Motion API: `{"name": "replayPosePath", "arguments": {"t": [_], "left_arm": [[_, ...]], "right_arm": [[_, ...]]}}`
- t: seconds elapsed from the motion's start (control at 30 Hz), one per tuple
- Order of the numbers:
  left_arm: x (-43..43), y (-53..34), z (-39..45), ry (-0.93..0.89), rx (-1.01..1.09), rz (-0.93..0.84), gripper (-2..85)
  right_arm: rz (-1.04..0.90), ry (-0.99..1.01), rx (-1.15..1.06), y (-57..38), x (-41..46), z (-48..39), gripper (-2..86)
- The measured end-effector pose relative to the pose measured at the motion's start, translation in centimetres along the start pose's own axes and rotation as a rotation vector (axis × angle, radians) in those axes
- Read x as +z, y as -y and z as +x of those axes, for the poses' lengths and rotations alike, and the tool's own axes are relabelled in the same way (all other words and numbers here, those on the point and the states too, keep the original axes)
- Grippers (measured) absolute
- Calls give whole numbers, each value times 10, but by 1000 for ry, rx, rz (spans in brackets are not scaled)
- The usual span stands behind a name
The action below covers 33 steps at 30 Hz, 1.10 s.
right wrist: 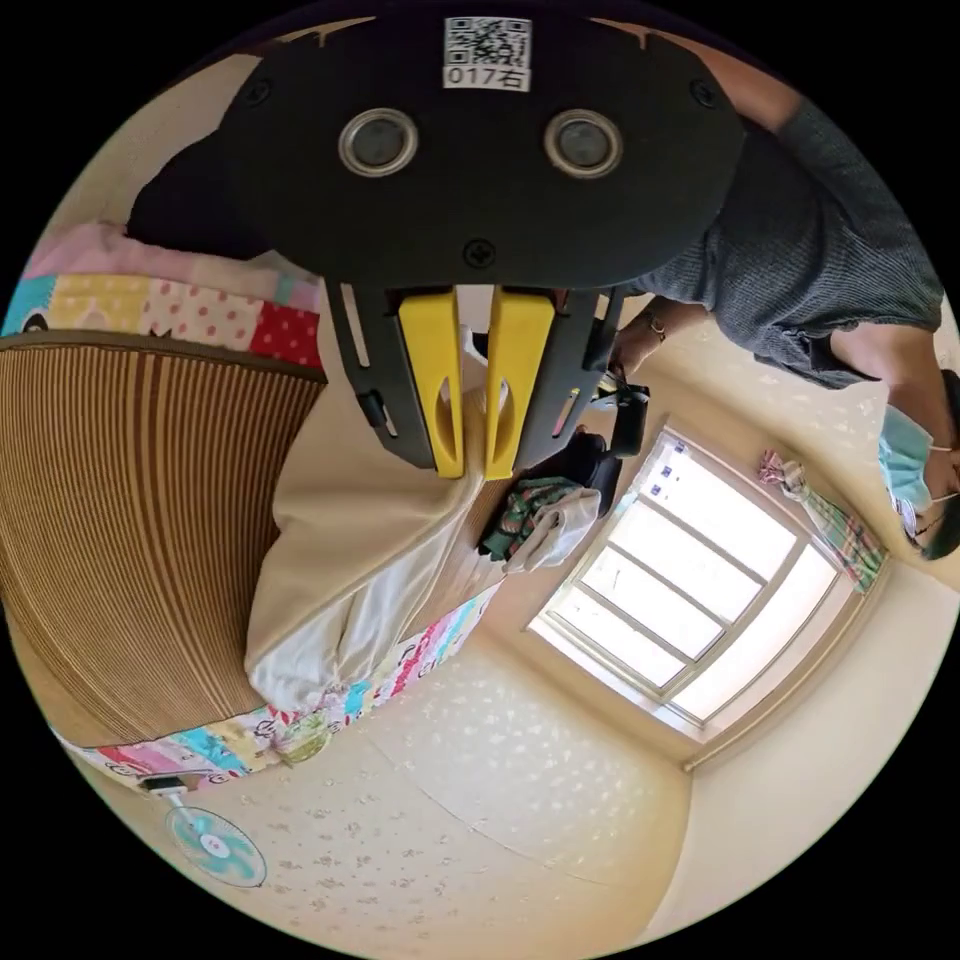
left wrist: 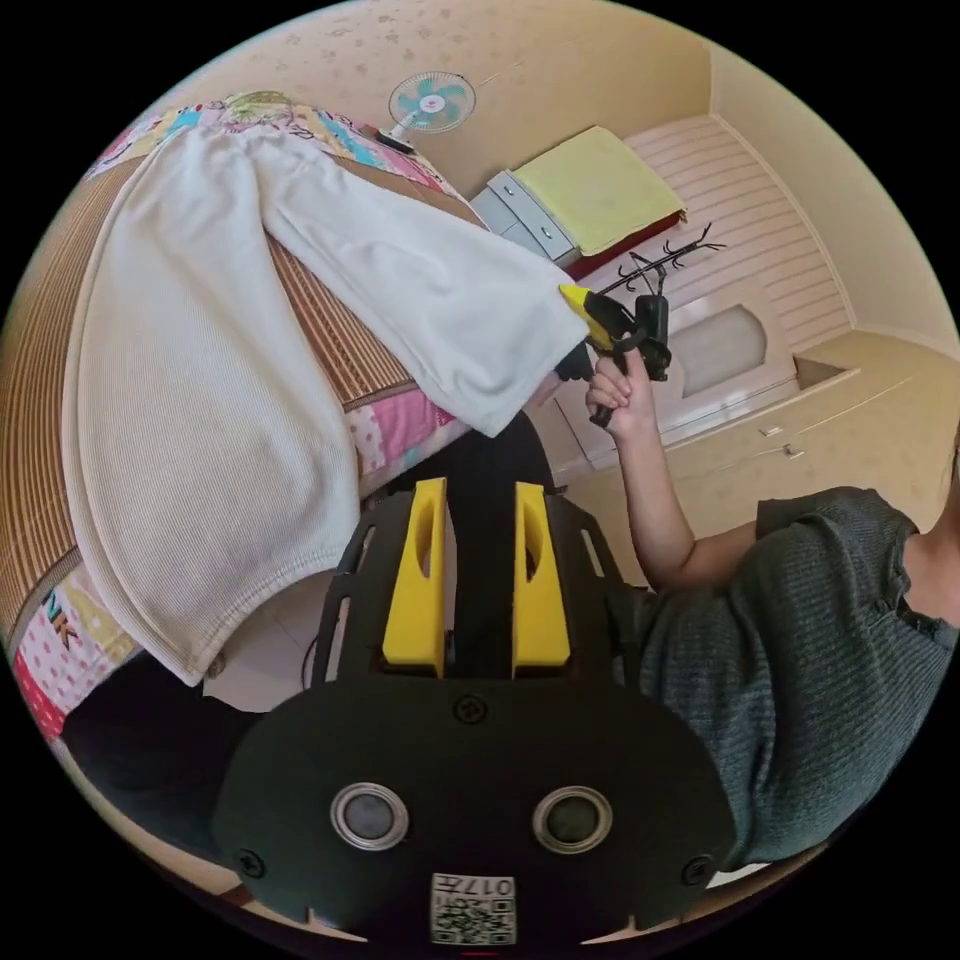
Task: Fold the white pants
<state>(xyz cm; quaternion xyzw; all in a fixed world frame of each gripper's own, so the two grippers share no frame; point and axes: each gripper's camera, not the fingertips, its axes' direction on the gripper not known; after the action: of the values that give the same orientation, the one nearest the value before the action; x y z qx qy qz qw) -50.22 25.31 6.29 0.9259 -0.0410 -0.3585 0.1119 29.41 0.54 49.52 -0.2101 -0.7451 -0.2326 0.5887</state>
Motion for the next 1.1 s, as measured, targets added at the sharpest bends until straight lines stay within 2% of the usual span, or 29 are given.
{"name": "replayPosePath", "arguments": {"t": [0.1, 0.3, 0.43, 0.53, 0.6, 0.67, 0.77, 0.83, 0.87, 0.93, 1.1], "left_arm": [[-8, 22, -28, -137, -102, 53, 169], [-48, 45, -66, -147, -213, 260, 182], [-30, 72, -91, -50, -282, 137, 180], [-3, 84, -100, -138, -257, 89, 114], [6, 81, -93, -59, -210, 78, 48], [10, 76, -88, -57, -192, 87, 42], [15, 69, -81, -94, -196, 123, 40], [17, 68, -75, -95, -191, 140, 40], [19, 69, -69, -86, -178, 145, 40], [22, 72, -60, -67, -155, 142, 40], [34, 78, -46, -59, -103, 128, 40]], "right_arm": [[-79, 87, 30, -1, 59, 12, 25], [-197, 103, 49, -22, 123, 24, 28], [-256, 98, 36, -38, 145, 34, 33], [-353, 107, -12, -43, 160, 46, 42], [-454, 156, -87, -37, 157, 58, 52], [-483, 168, -127, -22, 139, 81, 67], [-367, -61, -65, 35, 99, 141, 105], [-271, -248, 3, 106, 92, 194, 137], [-259, -278, 17, 125, 96, 207, 147], [-217, -377, 36, 204, 129, 250, 176], [-164, -647, 92, 326, 227, 320, 195]]}}
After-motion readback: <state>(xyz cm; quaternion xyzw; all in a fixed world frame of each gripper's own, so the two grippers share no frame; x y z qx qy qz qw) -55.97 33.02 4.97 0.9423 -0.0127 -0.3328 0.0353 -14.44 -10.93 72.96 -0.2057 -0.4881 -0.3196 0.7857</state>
